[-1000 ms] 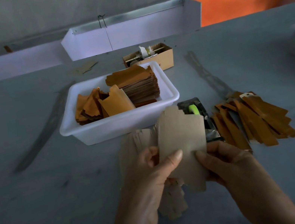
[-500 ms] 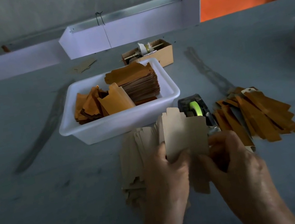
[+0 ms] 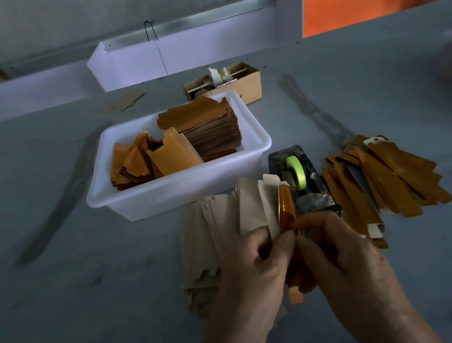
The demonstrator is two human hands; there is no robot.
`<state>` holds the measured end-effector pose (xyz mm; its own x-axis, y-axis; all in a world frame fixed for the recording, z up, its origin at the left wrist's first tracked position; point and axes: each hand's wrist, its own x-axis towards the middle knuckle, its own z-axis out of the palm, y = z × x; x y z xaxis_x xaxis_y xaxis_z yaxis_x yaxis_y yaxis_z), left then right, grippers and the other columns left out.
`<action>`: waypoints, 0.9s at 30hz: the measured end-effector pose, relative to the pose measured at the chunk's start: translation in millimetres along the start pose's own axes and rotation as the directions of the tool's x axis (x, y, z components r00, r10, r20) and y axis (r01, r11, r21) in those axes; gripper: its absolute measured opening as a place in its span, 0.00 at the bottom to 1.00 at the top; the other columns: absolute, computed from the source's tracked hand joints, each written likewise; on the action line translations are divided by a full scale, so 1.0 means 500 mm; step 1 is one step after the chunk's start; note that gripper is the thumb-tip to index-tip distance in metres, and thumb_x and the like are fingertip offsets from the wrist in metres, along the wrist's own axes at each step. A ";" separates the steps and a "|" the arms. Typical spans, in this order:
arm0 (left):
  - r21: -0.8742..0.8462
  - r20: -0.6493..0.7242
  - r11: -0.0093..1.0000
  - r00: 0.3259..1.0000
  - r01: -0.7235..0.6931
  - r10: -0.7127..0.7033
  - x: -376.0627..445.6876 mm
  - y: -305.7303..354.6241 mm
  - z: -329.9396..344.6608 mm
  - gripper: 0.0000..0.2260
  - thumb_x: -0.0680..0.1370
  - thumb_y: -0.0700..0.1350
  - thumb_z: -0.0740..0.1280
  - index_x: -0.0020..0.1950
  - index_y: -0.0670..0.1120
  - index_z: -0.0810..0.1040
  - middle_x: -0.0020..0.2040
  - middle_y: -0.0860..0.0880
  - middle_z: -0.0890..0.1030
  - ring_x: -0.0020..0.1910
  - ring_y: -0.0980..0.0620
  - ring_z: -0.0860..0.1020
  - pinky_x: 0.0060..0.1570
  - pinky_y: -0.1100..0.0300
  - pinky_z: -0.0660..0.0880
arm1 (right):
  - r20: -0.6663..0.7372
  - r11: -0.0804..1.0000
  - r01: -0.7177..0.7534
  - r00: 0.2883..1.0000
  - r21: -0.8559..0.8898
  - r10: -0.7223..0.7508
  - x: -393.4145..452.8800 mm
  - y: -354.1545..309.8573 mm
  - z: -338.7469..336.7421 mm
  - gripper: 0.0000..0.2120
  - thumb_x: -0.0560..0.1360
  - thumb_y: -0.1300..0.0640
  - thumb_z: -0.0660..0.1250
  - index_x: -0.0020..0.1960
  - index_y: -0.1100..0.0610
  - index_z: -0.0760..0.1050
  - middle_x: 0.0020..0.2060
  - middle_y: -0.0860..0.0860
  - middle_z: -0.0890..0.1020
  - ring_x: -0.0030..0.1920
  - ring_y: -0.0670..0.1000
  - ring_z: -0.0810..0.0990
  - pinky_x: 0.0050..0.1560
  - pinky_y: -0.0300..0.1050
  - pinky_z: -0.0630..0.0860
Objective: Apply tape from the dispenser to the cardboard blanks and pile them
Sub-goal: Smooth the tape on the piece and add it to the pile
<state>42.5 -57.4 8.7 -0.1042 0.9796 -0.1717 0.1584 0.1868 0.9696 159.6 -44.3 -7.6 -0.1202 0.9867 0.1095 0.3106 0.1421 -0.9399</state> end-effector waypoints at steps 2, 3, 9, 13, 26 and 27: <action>0.008 -0.019 1.000 1.000 0.009 -0.009 -0.003 -0.003 -0.005 0.11 0.79 0.47 0.65 0.40 0.45 0.79 0.33 0.47 0.81 0.32 0.54 0.79 0.32 0.64 0.74 | -0.013 0.998 -0.057 0.998 0.026 0.058 -0.003 0.000 -0.002 0.10 0.71 0.50 0.66 0.51 0.51 0.75 0.34 0.48 0.82 0.34 0.42 0.82 0.32 0.33 0.76; 0.002 -0.004 1.000 1.000 0.013 -0.013 -0.003 -0.006 -0.008 0.11 0.79 0.47 0.64 0.40 0.44 0.79 0.33 0.45 0.80 0.33 0.53 0.79 0.34 0.64 0.73 | -0.044 0.996 -0.082 0.996 0.032 0.083 -0.003 0.002 -0.005 0.13 0.67 0.45 0.66 0.49 0.48 0.74 0.34 0.46 0.82 0.35 0.40 0.81 0.32 0.32 0.76; -0.015 0.167 0.991 0.978 0.131 -0.126 -0.013 -0.008 -0.013 0.06 0.78 0.49 0.66 0.48 0.52 0.83 0.41 0.51 0.85 0.41 0.57 0.82 0.39 0.63 0.76 | 0.112 0.890 -0.319 0.948 0.325 0.298 0.009 0.005 -0.026 0.19 0.60 0.43 0.70 0.48 0.51 0.79 0.40 0.50 0.84 0.45 0.50 0.83 0.53 0.54 0.79; -0.030 0.171 0.983 0.970 0.179 -0.171 -0.015 -0.010 -0.011 0.05 0.77 0.51 0.67 0.47 0.54 0.82 0.35 0.60 0.82 0.32 0.66 0.78 0.30 0.73 0.69 | 0.180 0.809 -0.386 0.923 0.444 0.341 0.007 0.006 -0.024 0.11 0.63 0.53 0.69 0.44 0.54 0.82 0.40 0.54 0.84 0.46 0.55 0.83 0.56 0.60 0.76; 0.262 -0.221 0.957 0.957 -0.127 0.188 -0.014 -0.019 0.017 0.11 0.76 0.48 0.68 0.42 0.67 0.80 0.41 0.59 0.81 0.42 0.66 0.78 0.37 0.75 0.71 | 0.133 0.827 -0.347 0.937 0.442 0.322 0.010 0.002 -0.002 0.04 0.73 0.59 0.67 0.46 0.54 0.80 0.41 0.52 0.84 0.46 0.51 0.83 0.47 0.44 0.79; 0.294 -0.237 0.947 0.949 -0.133 0.206 -0.015 -0.021 0.018 0.10 0.77 0.49 0.68 0.48 0.66 0.79 0.43 0.58 0.79 0.43 0.65 0.77 0.38 0.75 0.71 | 0.121 0.831 -0.339 0.940 0.441 0.320 0.009 0.001 -0.001 0.03 0.73 0.58 0.67 0.45 0.54 0.80 0.41 0.53 0.84 0.45 0.51 0.83 0.46 0.43 0.79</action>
<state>50.4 -65.8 -1.5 -0.2990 0.9510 0.0786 0.4520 0.0686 0.8894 159.6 -39.6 -7.4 -0.1279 0.9631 -0.2367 -0.1172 -0.2517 -0.9607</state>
